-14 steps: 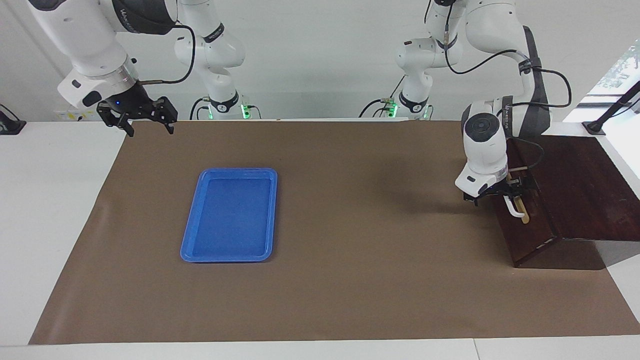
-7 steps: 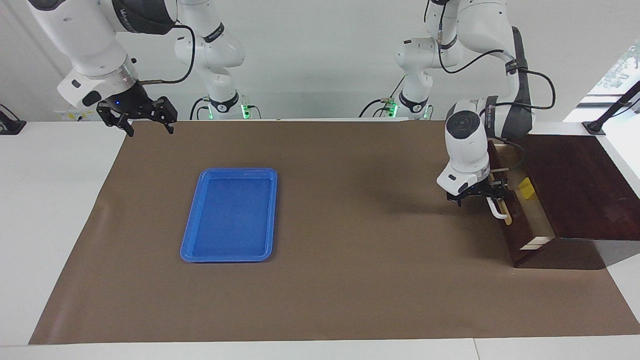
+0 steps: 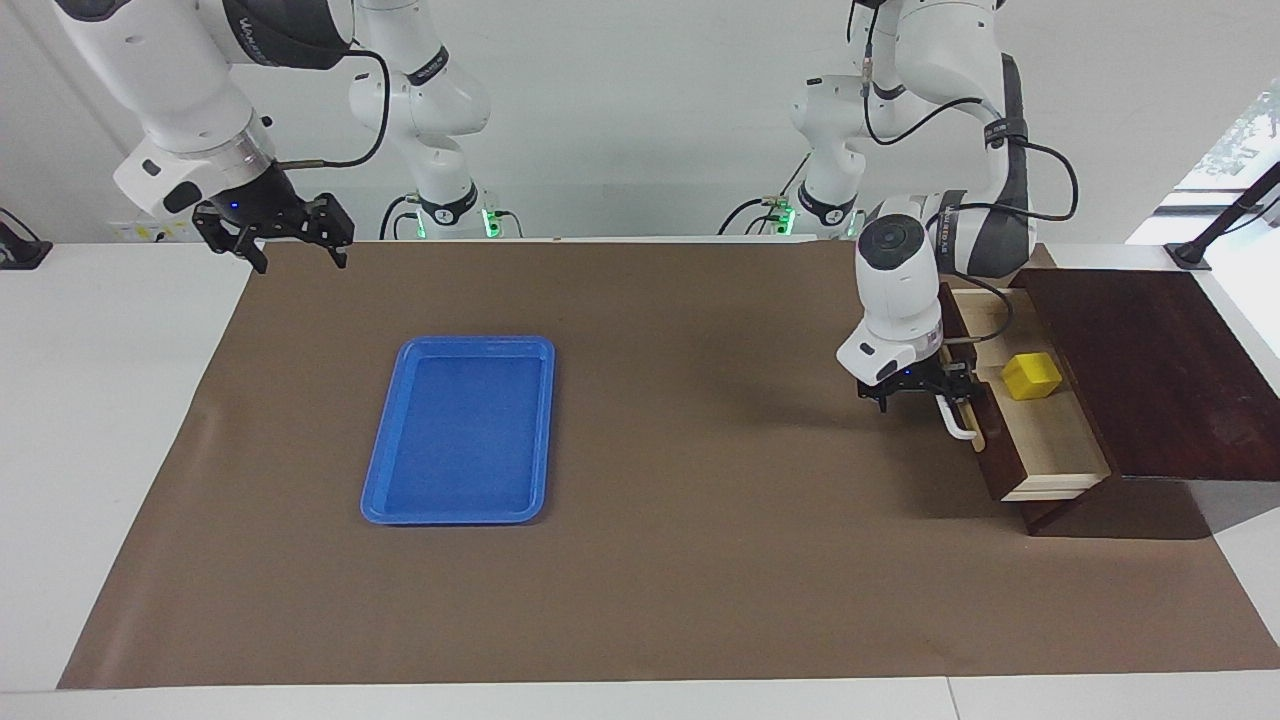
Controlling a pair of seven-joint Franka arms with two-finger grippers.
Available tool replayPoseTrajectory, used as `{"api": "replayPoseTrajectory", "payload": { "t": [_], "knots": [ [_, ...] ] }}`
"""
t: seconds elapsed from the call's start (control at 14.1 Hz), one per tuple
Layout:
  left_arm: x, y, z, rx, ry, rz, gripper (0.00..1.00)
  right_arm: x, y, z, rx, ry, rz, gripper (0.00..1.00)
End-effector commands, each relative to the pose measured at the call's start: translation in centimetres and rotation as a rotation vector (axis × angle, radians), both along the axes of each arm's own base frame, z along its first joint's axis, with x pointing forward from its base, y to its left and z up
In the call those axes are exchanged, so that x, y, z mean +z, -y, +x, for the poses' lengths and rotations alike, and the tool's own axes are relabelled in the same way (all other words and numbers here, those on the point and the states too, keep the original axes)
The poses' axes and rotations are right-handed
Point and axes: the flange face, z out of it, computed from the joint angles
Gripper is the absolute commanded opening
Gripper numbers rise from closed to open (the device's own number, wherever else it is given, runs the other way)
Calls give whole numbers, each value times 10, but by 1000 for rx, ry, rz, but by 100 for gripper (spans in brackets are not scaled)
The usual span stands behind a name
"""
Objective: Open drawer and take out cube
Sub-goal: 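Pull the wooden drawer open with the left gripper, away from the cabinet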
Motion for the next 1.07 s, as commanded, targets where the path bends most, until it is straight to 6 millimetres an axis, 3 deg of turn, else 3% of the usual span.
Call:
{"api": "replayPoseTrajectory", "payload": {
  "t": [0.0,0.43,0.71,1.0],
  "knots": [
    [-4,33,0,-19,-13,-32,100,4,1,-1,-17,18,-1,100],
    [4,49,-1,-10,-26,-54,100,4,1,-1,-15,18,-1,100],
    [3,46,0,-10,-30,-52,100,4,1,-1,-15,18,-1,100],
    [27,40,8,-10,-37,-34,100,4,1,-1,-15,18,-1,100]
  ]
}}
